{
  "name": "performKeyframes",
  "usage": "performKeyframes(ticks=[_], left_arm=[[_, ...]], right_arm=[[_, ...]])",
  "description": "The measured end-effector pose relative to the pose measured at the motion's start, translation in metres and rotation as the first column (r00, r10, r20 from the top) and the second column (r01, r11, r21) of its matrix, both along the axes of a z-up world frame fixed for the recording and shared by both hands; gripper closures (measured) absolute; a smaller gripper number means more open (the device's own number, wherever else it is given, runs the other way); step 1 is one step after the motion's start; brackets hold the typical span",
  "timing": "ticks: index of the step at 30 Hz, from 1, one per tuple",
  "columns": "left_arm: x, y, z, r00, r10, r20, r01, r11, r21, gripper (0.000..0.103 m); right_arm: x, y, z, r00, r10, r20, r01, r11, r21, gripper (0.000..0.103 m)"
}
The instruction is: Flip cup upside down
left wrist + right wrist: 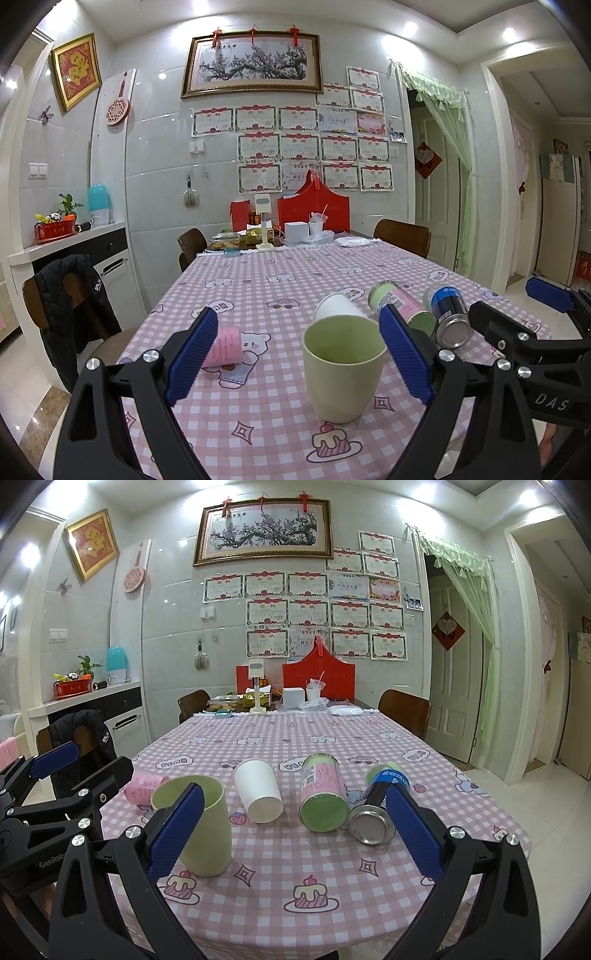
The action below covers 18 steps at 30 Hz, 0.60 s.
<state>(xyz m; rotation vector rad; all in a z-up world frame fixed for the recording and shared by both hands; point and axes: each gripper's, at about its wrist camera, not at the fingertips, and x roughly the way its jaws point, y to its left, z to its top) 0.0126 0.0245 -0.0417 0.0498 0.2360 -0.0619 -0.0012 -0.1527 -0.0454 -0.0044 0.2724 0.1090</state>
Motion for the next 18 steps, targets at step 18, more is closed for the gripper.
performKeyframes(ticks=[18], left_arm=[[0.009,-0.009,-0.011,0.995,0.102,0.021,-0.103,0.991,0.082,0.015]], right_arm=[[0.011,0.004,-0.008,0.999,-0.004,-0.033,0.003,1.000,-0.023,0.008]])
